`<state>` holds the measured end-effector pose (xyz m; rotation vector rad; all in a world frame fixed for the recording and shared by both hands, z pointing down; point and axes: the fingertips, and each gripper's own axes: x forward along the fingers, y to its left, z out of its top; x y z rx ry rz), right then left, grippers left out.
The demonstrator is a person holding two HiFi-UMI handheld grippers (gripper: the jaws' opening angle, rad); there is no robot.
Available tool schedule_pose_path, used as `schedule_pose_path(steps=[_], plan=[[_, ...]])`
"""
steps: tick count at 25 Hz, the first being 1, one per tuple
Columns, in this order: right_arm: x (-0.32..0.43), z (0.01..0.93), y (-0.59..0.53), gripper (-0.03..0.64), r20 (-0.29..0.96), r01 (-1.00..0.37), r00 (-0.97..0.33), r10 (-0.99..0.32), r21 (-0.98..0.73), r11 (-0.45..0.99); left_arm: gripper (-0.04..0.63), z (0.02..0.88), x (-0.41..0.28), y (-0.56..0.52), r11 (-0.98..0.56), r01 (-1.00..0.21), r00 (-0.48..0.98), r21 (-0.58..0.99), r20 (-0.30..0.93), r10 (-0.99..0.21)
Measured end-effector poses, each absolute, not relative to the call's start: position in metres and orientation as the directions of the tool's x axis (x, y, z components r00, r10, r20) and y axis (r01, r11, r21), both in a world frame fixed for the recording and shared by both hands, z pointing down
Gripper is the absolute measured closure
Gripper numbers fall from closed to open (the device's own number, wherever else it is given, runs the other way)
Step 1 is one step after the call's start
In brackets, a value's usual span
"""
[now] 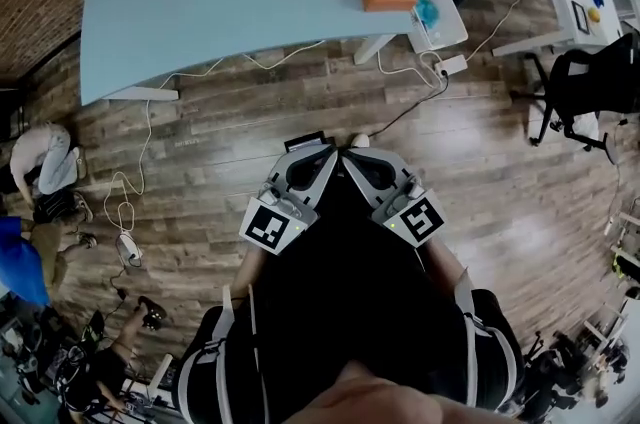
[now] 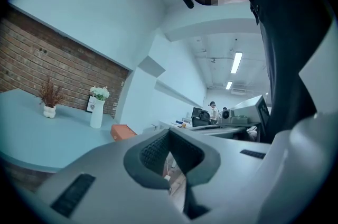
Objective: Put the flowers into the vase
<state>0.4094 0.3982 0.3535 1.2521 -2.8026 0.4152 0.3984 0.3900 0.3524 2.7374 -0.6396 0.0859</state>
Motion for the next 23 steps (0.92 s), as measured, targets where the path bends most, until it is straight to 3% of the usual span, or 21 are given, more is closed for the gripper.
schedule_pose_path(steps=[13, 23], plan=[[0.450, 0.340, 0.394, 0.600, 0.081, -0.719, -0.688, -0.721, -0.208, 0.663, 0.572, 0.332, 0.438, 0.385, -0.835, -0.506, 0.862, 0.218, 0.128, -0.490], [0.450, 0.346, 0.396, 0.600, 0.068, -0.720, -0.688, -0.723, -0.197, 0.666, 0.571, 0.337, 0.428, 0.377, -0.788, -0.569, 0.820, 0.234, 0.089, -0.566]])
